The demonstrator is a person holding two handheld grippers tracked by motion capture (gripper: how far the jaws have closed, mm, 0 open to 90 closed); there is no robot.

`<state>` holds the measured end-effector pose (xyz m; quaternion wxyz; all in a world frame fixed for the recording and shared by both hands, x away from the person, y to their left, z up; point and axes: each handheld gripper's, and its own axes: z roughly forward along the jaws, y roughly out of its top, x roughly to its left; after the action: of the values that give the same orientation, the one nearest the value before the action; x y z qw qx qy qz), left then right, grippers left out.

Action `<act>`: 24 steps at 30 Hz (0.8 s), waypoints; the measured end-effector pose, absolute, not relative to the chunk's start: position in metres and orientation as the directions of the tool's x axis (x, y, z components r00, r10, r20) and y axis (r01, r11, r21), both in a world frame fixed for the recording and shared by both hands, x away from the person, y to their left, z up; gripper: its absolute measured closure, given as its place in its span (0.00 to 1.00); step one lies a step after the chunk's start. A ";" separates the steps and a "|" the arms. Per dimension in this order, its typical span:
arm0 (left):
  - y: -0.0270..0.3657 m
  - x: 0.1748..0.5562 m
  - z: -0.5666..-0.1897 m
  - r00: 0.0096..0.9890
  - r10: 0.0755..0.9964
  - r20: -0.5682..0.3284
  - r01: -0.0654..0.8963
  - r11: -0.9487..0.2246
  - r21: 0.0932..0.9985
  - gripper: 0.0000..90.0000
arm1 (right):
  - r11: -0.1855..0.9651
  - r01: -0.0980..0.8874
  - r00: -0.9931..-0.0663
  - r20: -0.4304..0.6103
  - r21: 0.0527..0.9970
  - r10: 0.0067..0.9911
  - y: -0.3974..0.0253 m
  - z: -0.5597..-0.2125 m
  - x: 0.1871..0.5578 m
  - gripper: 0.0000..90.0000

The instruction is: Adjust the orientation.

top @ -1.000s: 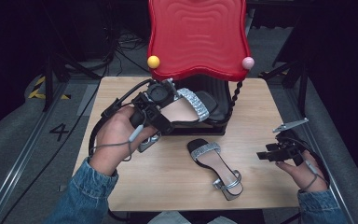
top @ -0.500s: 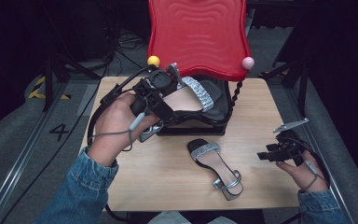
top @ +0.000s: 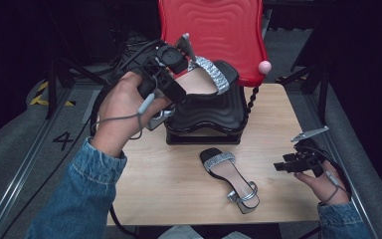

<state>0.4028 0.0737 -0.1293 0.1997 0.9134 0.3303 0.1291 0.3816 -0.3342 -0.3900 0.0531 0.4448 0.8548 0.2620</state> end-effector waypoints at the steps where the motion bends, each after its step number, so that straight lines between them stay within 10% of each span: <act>1: 0.073 0.405 -0.127 0.747 0.657 0.103 0.553 -0.700 0.451 0.48 | 0.467 0.731 -0.600 0.143 0.497 0.787 -0.335 -0.390 0.382 0.46; 24: 0.061 0.477 -0.096 0.634 0.770 0.068 0.636 -0.570 0.520 0.48 | 0.458 0.734 -0.599 0.161 0.501 0.784 -0.339 -0.393 0.378 0.46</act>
<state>0.4768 0.0608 -0.0958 0.2306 0.8740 0.4024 0.1453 0.3781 -0.3393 -0.3925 0.0463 0.4453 0.8526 0.2696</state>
